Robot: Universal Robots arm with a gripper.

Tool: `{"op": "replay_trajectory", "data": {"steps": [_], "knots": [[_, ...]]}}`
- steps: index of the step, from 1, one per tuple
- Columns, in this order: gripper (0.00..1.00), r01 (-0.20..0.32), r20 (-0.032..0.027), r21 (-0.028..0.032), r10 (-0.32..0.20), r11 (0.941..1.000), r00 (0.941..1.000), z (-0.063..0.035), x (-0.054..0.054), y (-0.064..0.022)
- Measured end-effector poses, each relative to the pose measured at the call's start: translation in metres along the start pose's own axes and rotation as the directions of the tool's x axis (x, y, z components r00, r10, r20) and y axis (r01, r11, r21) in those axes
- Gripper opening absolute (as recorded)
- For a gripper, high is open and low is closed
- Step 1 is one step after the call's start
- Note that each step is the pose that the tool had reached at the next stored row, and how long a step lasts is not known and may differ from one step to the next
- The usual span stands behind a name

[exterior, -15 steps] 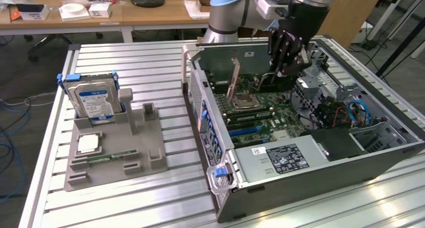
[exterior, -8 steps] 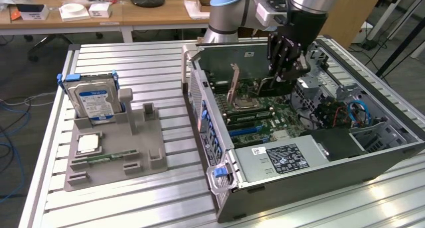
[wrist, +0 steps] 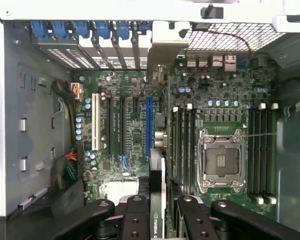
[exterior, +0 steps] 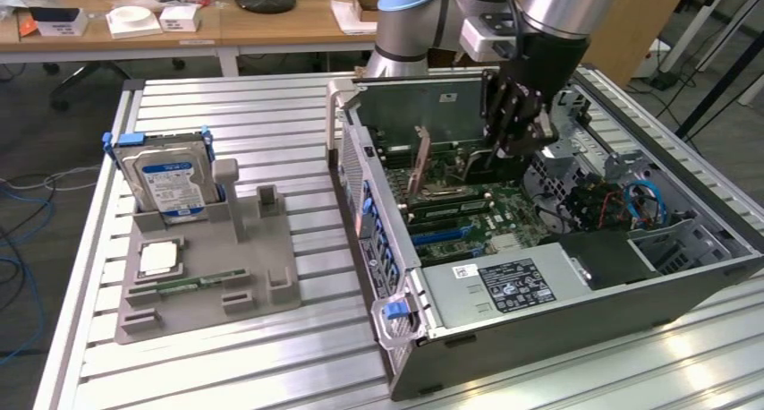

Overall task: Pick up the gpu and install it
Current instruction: 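Insert the gpu into the slot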

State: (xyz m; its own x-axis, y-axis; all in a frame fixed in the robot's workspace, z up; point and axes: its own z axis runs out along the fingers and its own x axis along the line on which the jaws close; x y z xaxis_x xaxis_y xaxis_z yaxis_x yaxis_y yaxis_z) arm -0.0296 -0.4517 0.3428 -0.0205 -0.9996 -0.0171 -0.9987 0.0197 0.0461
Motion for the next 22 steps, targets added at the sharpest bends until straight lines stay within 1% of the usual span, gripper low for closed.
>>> {"op": "replay_trajectory", "data": {"steps": [7, 15, 22], "knots": [[0.27, 0.0, -0.0001, 0.0, 0.0, 1.0, 1.0, 0.0107, 0.001, 0.003], [0.27, 0.0, -0.0002, 0.0, 0.0, 1.0, 1.0, 0.024, 0.003, 0.0046], [0.27, 0.0, -0.0002, 0.0013, 0.0, 1.0, 1.0, 0.0356, 0.004, 0.007]]}}
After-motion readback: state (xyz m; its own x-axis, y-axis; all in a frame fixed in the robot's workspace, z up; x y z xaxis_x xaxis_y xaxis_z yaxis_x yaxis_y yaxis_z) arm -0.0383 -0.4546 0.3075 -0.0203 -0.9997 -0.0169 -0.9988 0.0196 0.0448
